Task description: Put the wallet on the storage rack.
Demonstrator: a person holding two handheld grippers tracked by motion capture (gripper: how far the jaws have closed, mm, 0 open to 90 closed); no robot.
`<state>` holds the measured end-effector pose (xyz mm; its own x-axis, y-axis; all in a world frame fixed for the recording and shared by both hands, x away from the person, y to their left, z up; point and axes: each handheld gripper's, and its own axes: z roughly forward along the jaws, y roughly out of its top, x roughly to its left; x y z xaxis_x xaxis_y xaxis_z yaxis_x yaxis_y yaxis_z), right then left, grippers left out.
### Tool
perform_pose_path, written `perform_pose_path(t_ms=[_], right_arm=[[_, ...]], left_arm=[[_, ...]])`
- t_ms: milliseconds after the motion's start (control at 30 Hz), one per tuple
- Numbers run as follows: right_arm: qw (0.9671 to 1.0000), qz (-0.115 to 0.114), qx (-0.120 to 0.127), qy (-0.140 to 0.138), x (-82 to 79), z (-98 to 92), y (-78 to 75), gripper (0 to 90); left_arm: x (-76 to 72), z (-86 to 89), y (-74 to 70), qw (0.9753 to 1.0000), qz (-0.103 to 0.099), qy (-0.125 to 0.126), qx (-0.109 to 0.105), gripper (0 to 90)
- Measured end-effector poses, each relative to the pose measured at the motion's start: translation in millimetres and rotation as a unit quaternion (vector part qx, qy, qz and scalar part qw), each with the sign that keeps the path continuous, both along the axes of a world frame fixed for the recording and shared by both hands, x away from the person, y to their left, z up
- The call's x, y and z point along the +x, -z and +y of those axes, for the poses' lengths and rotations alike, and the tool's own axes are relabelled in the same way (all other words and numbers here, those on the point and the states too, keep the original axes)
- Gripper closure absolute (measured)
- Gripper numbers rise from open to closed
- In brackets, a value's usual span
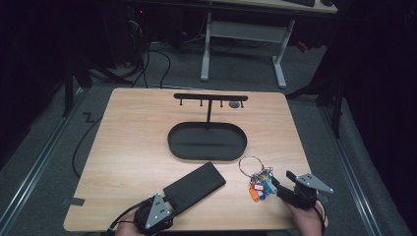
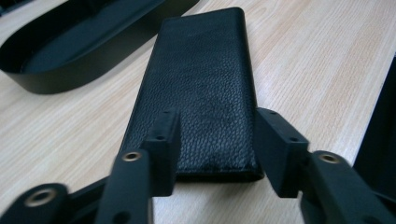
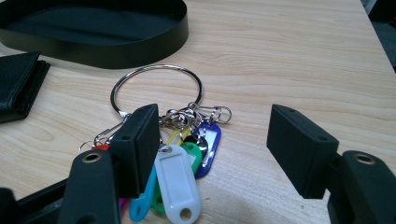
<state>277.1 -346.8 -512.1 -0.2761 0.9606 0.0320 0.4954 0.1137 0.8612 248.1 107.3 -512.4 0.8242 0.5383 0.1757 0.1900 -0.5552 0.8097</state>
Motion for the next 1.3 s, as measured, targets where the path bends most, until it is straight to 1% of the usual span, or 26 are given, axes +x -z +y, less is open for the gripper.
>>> perform_pose_path(t_ms=[67, 100, 133, 167, 267, 300, 367, 433, 467, 500, 567, 633, 667, 700, 733, 767, 867, 967, 1067, 1100, 1133, 1167, 1200, 1233, 1300], right_arm=[[1.0000, 0.001, -0.001, -0.001, 0.3, 0.4, 0.1, 35.2], [1.0000, 0.003, -0.001, -0.003, 1.3, 1.7, 0.4, 35.1], [1.0000, 0.003, -0.001, -0.003, 1.3, 1.7, 0.4, 35.1], [1.0000, 0.002, -0.002, -0.003, 1.9, 1.9, 0.6, 35.2], [1.0000, 0.003, 0.001, -0.004, 3.8, 3.2, 1.0, 35.1], [1.0000, 0.003, 0.001, -0.005, 4.0, 3.5, 1.0, 35.1], [1.0000, 0.002, 0.001, -0.007, 4.0, 4.7, 0.4, 35.2], [1.0000, 0.002, 0.002, -0.007, 3.7, 5.0, 0.4, 35.1], [1.0000, 0.002, 0.002, -0.008, 4.0, 4.6, 0.6, 35.2], [1.0000, 0.003, 0.002, -0.007, 4.3, 4.3, 1.0, 35.2], [1.0000, 0.005, 0.004, -0.007, 5.3, 3.6, 1.8, 35.2], [0.9999, 0.008, 0.006, -0.004, 6.2, 3.8, 2.3, 35.2], [0.9999, 0.008, 0.005, -0.006, 6.5, 4.8, 2.5, 35.2], [0.9999, 0.008, 0.004, -0.006, 6.3, 5.4, 2.4, 35.2], [0.9999, 0.008, 0.004, -0.006, 5.7, 6.3, 2.2, 35.2], [0.9999, 0.008, 0.003, -0.006, 5.3, 6.5, 2.0, 35.2], [0.9999, 0.007, 0.005, -0.006, 4.7, 6.6, 1.6, 35.3], [0.9999, 0.010, 0.012, -0.003, 5.4, 5.8, 1.9, 35.4], [0.9998, 0.010, 0.014, -0.005, 5.9, 5.6, 2.3, 35.4], [0.9998, 0.011, 0.015, -0.006, 5.9, 6.0, 2.6, 35.5], [0.9998, 0.011, 0.015, -0.006, 5.9, 6.0, 2.6, 35.5], [0.9998, 0.012, 0.016, -0.006, 5.8, 6.1, 2.6, 35.5], [0.9998, 0.011, 0.015, -0.007, 6.1, 5.7, 2.7, 35.6], [0.9998, 0.011, 0.015, -0.007, 6.1, 5.7, 2.7, 35.6], [0.9998, 0.012, 0.017, -0.006, 6.2, 5.3, 2.8, 35.6]], left_arm=[[0.7, -1.9, -0.1, 1.0000, -0.001, 0.002, 0.002, 50.0], [4.3, -7.9, -0.3, 1.0000, 0.001, 0.009, 0.003, 46.3], [4.3, -7.9, -0.3, 1.0000, 0.001, 0.009, 0.003, 45.2], [6.9, -13.9, 0.1, 0.9999, 0.000, 0.014, 0.006, 45.2], [13.8, -29.3, 1.9, 0.9994, -0.005, 0.026, 0.024, 43.4], [16.2, -35.6, 3.5, 0.9989, -0.014, 0.030, 0.035, 43.2], [18.1, -42.0, 6.6, 0.9984, -0.019, 0.032, 0.042, 42.7], [16.2, -43.6, 10.2, 0.9974, -0.028, 0.034, 0.058, 42.6], [15.0, -43.3, 12.1, 0.9970, -0.032, 0.033, 0.062, 42.6], [14.2, -41.8, 13.4, 0.9966, -0.034, 0.032, 0.067, 42.7], [14.0, -39.5, 16.9, 0.9966, -0.032, 0.026, 0.071, 44.3], [12.5, -38.1, 19.1, 0.9962, -0.042, 0.027, 0.072, 45.0], [10.8, -38.7, 20.9, 0.9954, -0.051, 0.027, 0.077, 45.4], [10.8, -38.7, 20.9, 0.9954, -0.051, 0.027, 0.077, 45.8], [8.5, -39.5, 22.9, 0.9944, -0.064, 0.026, 0.081, 46.7], [7.2, -39.3, 23.5, 0.9939, -0.069, 0.026, 0.082, 47.5], [4.4, -38.8, 25.8, 0.9937, -0.078, 0.024, 0.077, 49.1], [2.3, -39.3, 26.1, 0.9926, -0.085, 0.026, 0.083, 53.2], [2.7, -39.2, 25.5, 0.9923, -0.085, 0.029, 0.085, 55.7], [3.7, -38.4, 24.9, 0.9931, -0.080, 0.030, 0.081, 58.6], [4.6, -37.5, 24.2, 0.9935, -0.076, 0.031, 0.079, 58.6], [5.6, -36.3, 23.7, 0.9944, -0.071, 0.031, 0.072, 59.8], [5.6, -35.8, 23.5, 0.9945, -0.071, 0.032, 0.070, 63.4], [5.6, -35.1, 23.3, 0.9942, -0.072, 0.034, 0.072, 63.4], [5.4, -34.8, 22.8, 0.9944, -0.071, 0.035, 0.070, 66.3]])
